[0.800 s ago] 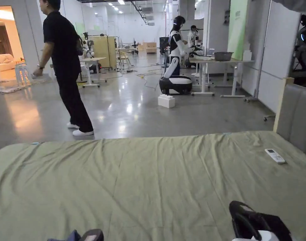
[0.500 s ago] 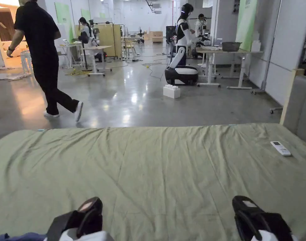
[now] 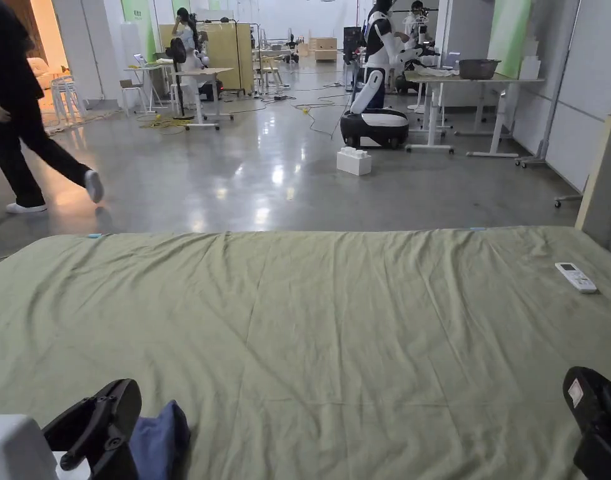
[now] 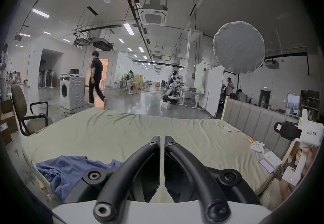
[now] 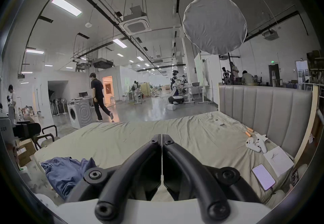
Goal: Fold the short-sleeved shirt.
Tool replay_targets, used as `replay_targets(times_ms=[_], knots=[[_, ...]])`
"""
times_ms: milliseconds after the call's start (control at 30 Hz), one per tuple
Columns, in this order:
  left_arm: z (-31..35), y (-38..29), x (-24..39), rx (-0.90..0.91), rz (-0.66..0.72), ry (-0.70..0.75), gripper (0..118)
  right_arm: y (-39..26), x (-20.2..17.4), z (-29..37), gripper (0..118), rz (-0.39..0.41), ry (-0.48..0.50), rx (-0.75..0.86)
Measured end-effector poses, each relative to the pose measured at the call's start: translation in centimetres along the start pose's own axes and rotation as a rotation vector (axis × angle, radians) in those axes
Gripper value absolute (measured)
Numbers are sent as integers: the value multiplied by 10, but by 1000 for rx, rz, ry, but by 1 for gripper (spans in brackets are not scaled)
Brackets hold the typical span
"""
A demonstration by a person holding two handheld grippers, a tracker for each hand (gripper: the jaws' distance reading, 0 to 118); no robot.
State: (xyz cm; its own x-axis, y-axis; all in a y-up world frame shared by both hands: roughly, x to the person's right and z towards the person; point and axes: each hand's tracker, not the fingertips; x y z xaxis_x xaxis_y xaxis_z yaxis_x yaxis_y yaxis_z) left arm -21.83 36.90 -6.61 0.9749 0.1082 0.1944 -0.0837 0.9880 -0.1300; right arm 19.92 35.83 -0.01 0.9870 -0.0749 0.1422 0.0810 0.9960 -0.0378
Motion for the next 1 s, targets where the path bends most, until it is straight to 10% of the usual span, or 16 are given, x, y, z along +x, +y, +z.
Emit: replay_targets(times_ms=[633,1000], knots=[[-4,0,-18,-8,-17,30,5,-11,-4,-7,1,23,28,-48],[-39,-35,-121,-305,27,160,76,-51,0,-4,1,13,22,-203]])
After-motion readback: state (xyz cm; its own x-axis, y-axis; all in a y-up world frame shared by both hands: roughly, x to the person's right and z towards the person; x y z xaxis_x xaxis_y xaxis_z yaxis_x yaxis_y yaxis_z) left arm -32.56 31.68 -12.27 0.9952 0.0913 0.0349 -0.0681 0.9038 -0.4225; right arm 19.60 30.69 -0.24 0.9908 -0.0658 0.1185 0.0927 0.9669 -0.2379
